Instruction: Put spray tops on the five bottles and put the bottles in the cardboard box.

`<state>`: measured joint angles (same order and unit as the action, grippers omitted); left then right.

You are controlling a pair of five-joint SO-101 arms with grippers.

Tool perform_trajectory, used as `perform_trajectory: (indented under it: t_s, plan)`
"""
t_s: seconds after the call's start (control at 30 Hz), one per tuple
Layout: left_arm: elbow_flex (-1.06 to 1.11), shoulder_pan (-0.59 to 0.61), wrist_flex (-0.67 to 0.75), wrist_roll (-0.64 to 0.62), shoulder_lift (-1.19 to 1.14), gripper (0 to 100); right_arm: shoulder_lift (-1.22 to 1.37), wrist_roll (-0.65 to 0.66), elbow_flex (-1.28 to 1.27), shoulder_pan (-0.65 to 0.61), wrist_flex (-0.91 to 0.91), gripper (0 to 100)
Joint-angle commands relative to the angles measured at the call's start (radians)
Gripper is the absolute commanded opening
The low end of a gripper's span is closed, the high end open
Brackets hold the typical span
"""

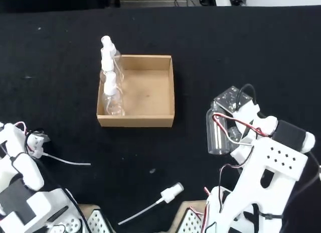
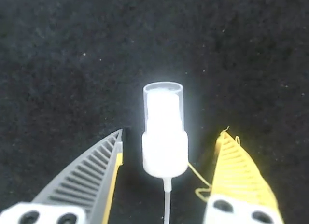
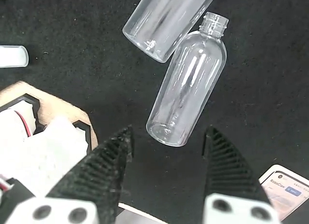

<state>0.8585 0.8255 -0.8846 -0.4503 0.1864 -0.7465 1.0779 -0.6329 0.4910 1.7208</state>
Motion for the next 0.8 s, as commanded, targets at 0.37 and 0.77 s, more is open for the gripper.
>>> perform_trajectory:
  t_s: [0.37, 0.77]
  plan:
    - [-0.097, -0.004, 0.014, 0.144, -0.005, 3, -0.035, -0.011, 0.008, -0.008, 0.011, 22.0]
    - [-0.243, -0.047, -0.129, 0.365, -0.005, 3, -0.025, -0.216, 0.127, -0.008, -0.034, 21.6]
